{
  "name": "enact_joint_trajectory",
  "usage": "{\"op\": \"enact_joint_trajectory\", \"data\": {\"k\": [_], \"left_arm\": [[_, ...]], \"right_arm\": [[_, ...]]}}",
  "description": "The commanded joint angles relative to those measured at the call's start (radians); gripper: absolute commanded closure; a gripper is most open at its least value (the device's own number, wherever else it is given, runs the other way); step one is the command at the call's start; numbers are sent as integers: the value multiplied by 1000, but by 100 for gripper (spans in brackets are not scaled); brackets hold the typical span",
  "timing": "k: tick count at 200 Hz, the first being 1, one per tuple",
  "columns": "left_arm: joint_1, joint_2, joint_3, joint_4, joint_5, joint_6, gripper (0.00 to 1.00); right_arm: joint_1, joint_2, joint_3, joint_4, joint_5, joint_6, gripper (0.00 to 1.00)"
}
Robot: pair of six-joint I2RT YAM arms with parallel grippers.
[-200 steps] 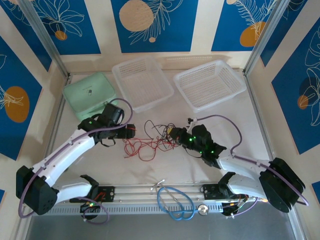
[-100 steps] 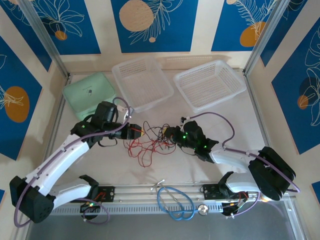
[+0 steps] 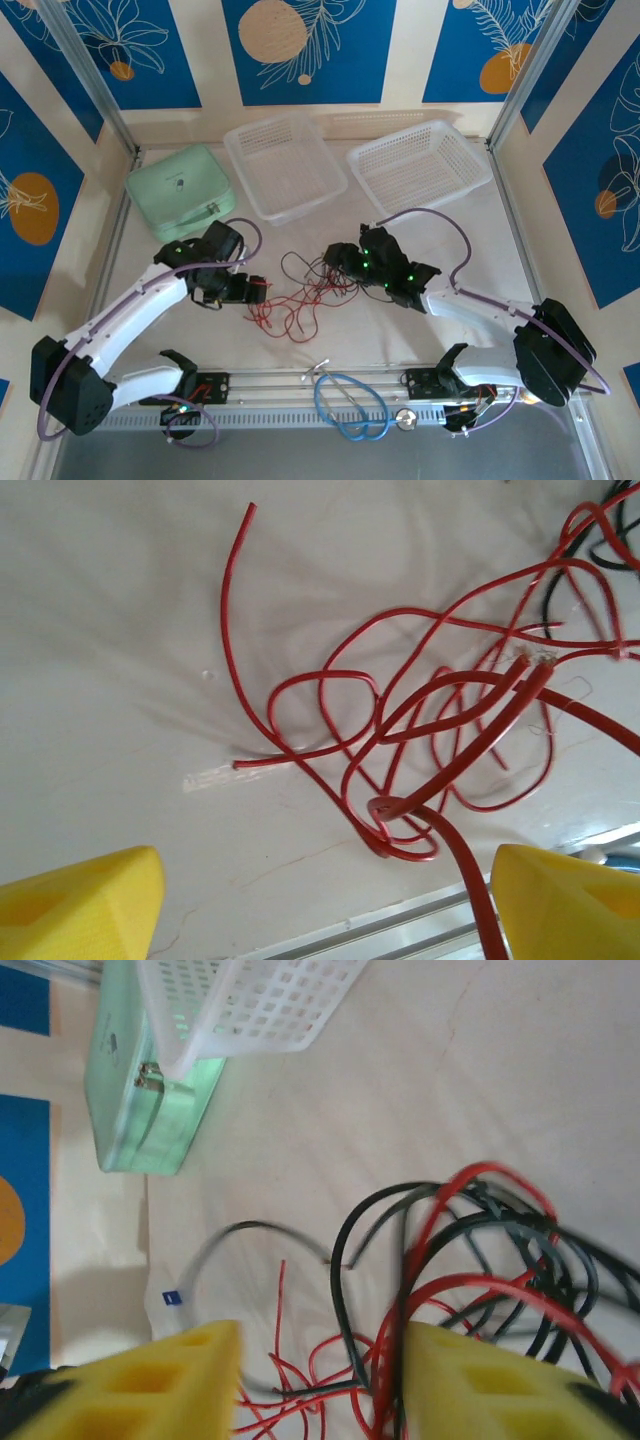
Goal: Untangle the cables
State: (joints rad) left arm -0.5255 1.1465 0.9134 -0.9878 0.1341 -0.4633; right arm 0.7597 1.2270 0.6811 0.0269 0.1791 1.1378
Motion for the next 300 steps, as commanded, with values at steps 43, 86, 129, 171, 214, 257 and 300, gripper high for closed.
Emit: {"op": "enact_joint_trajectory", "data": {"k": [43,86,129,171,214,257,300], "left_arm": [[10,75,71,-19,-64,35,14],[10,123,84,18,-14,65,15],[10,140,127,4,28,93,15],[10,145,123,-8,32,104,16],[10,142,108,-3,30,109,17],[10,139,97,-14,20,121,17],[9,136,78,-18,39,131,16]], "right_arm": [[19,90,258,-451,-104,-456,24],[167,10,219,-332,-145,-954,24],[224,38,136,-55,-230,-1199,25],[245,142,183,92,-186,-1196,32],[248,220,249,114,-156,-1176,54],[244,233,268,121,-113,-1173,71],[229,242,296,114,-101,-1164,95]]}}
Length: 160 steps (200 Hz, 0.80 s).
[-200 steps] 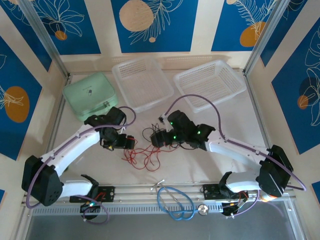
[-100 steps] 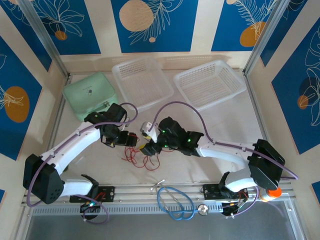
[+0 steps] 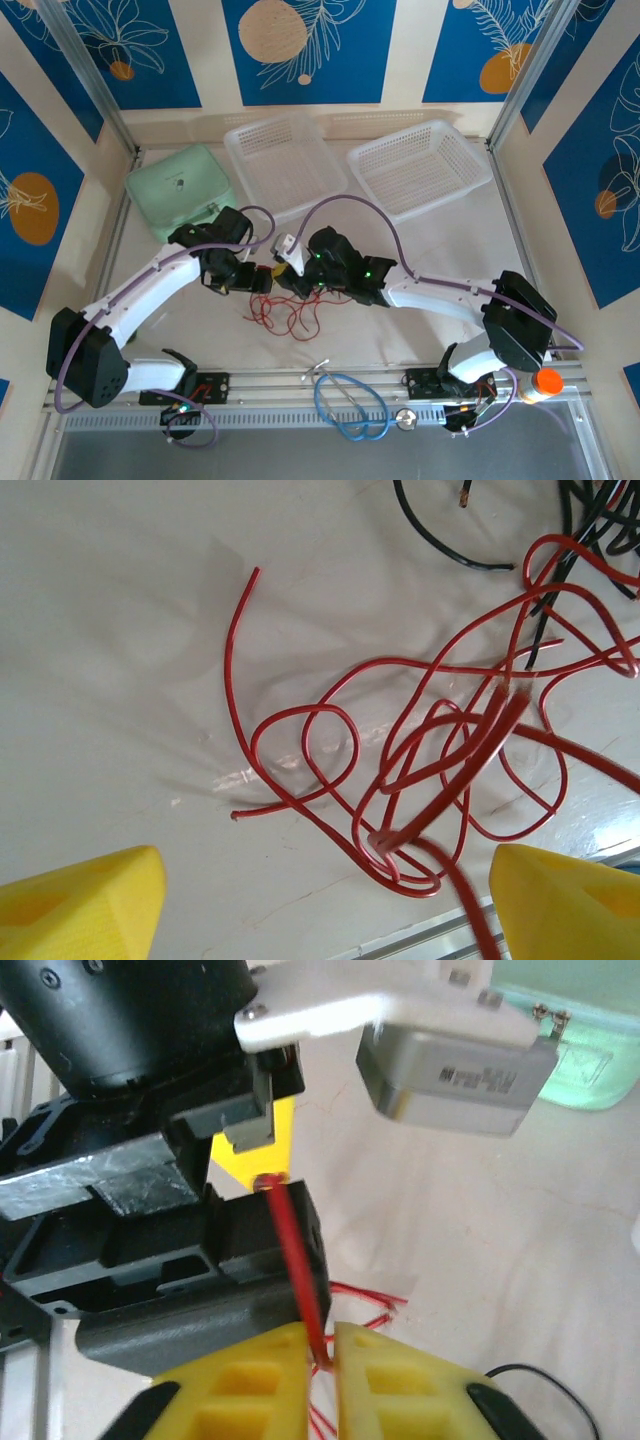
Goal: Untangle the cables
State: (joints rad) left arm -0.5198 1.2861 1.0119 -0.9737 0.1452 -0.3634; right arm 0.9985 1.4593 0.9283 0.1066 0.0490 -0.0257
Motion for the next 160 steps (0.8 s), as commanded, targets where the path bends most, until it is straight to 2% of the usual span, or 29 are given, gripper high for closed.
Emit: {"op": "enact_joint_trajectory", "data": {"k": [1,11,50,67,92,127,160], "left_arm": [[2,-4,-22,-33,28,31,16],[0,-6,-25,-37,31,37,16],[-15,-46,-23,-28,19,40,11],[-20,-94,-7,-22,-6,42,1],[-20,-172,22,-33,-52,50,0],[-19,-206,61,-111,-160,40,0],[-13,-223,85,-148,-297,-41,1]], "right_arm": [[-10,10,51,34,29,0,95],[-13,13,59,33,33,2,100],[-26,40,86,17,47,30,100],[-31,55,80,16,51,56,100],[-32,68,52,29,65,94,100],[-40,84,20,48,75,159,100],[-40,89,8,49,78,192,100]]}}
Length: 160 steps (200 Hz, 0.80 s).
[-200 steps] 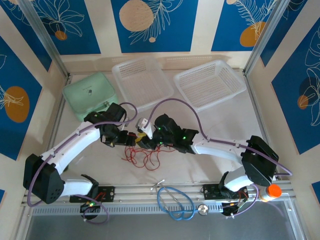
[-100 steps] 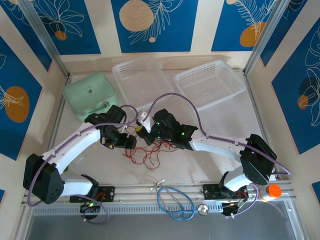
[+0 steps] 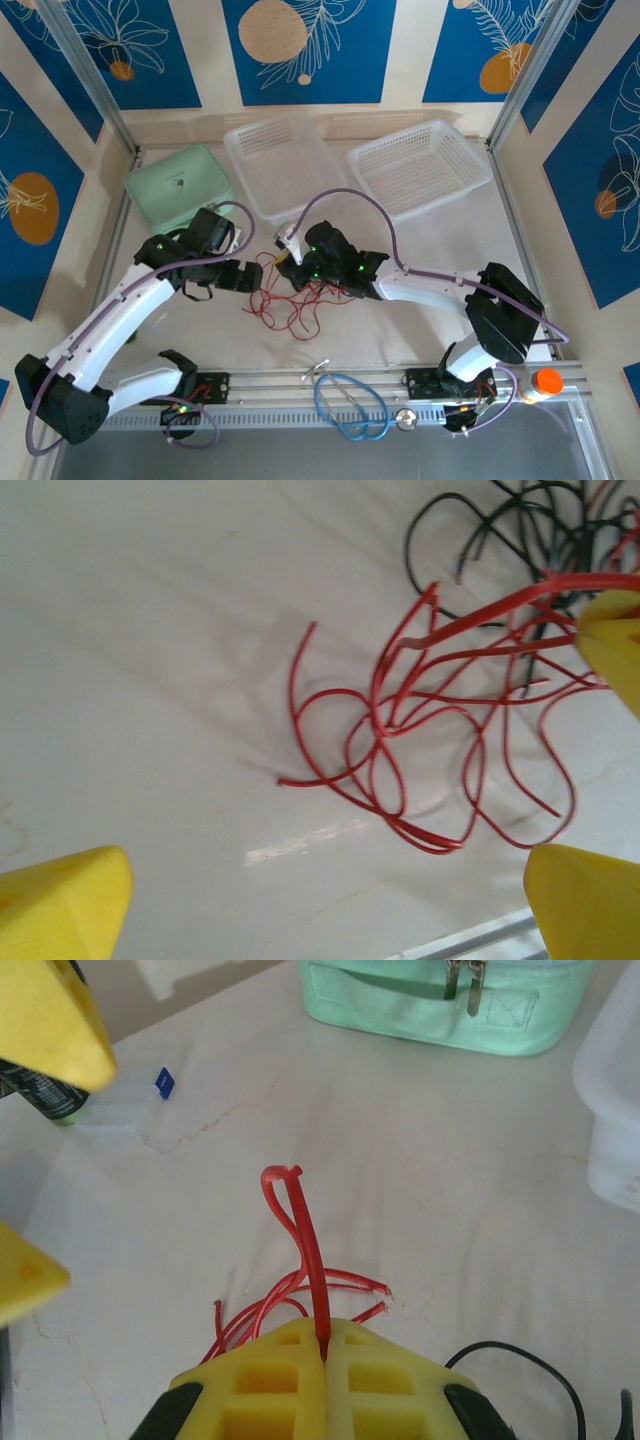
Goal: Untangle the cables
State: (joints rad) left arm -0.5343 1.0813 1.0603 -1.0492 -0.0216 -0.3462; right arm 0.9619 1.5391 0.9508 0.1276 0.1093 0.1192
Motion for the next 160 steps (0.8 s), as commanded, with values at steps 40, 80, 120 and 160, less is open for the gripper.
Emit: {"op": "enact_joint_trajectory", "data": {"k": [40,80,120,160], "left_arm": [[53,-111,56,10,-108,-146,8],[98,-132,62,60,-63,-163,13],[105,-163,26,143,-40,-172,15],[109,-174,26,152,-39,-166,15]], "right_arm": [[-5,22,28,-56,-17,81,100],[6,39,43,-73,-85,159,100],[5,98,87,-6,-248,292,100],[-4,230,210,-1,-401,478,95]]}}
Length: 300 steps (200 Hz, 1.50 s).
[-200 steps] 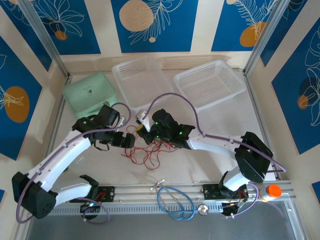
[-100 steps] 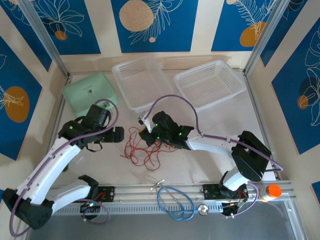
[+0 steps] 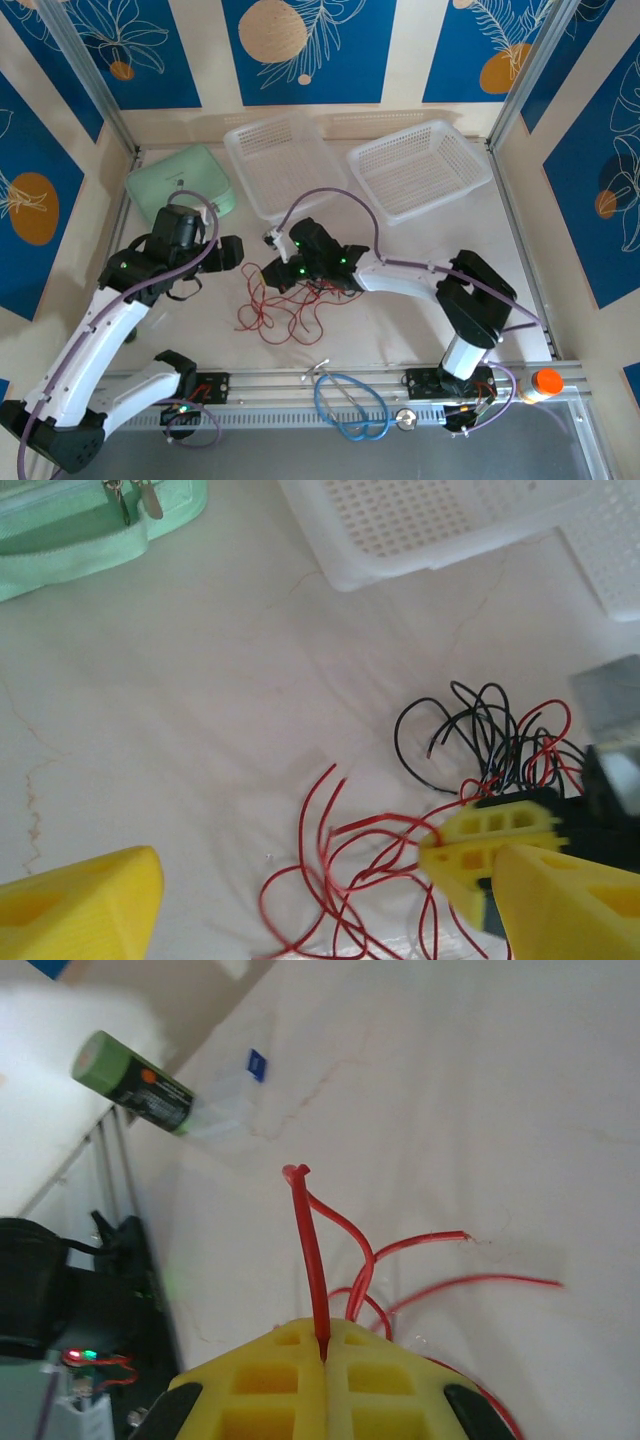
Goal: Untangle the cables
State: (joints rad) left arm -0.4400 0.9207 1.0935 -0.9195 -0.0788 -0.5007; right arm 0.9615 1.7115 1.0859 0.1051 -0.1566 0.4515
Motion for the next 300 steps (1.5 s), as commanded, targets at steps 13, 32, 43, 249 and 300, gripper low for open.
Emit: {"op": "enact_joint_trajectory", "data": {"k": [13,32,43,249,300], "left_arm": [[15,-14,-11,22,20,-10,15],[17,-15,-17,22,19,-10,15],[17,-16,-18,21,17,-10,15],[-131,395,-122,263,157,-112,31],[-157,569,-155,360,111,-131,36]], "right_arm": [[-10,94,108,11,-149,197,92],[-22,131,127,20,-160,256,89],[-33,143,127,30,-159,283,81],[-287,-550,-212,-722,327,468,24],[-264,-416,-239,-621,269,559,23]]}}
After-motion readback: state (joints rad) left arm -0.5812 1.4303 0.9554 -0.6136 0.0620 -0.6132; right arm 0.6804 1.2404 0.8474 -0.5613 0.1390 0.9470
